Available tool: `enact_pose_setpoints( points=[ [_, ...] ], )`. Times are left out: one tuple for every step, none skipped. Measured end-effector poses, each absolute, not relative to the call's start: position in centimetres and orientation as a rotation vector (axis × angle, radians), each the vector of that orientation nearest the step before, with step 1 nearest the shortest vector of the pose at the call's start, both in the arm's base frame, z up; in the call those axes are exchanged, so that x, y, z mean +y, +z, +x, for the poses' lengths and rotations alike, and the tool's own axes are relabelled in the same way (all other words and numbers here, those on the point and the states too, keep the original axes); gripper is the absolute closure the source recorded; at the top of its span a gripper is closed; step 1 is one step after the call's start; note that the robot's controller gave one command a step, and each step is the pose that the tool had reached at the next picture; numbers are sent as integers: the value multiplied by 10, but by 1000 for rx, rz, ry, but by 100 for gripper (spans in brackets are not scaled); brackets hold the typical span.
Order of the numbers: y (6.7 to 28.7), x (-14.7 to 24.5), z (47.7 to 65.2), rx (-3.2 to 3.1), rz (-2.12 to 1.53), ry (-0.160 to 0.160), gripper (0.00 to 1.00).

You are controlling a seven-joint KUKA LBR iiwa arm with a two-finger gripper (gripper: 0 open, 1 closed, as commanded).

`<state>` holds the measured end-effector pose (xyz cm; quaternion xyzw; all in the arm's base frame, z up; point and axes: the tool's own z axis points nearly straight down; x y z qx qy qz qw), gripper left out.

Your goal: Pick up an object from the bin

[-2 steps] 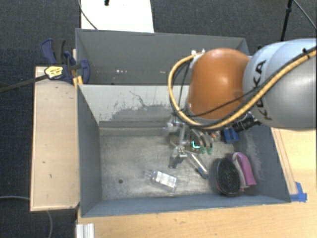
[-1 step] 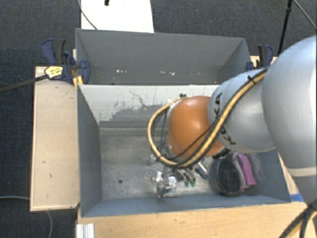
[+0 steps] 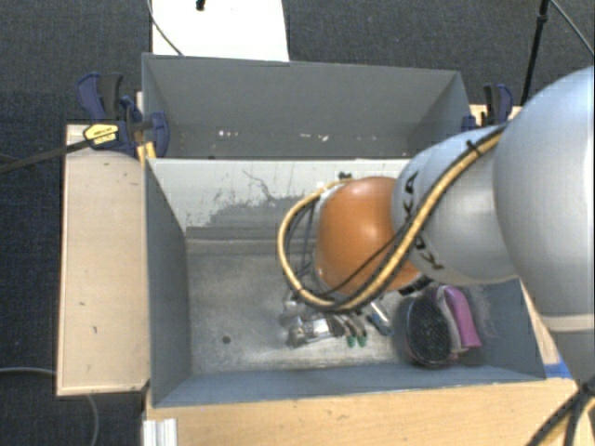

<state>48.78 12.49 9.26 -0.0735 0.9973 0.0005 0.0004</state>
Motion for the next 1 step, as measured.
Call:
enact_pose_setpoints(
  points=[
    [227, 112, 492, 3131, -11, 4, 100]
  ],
)
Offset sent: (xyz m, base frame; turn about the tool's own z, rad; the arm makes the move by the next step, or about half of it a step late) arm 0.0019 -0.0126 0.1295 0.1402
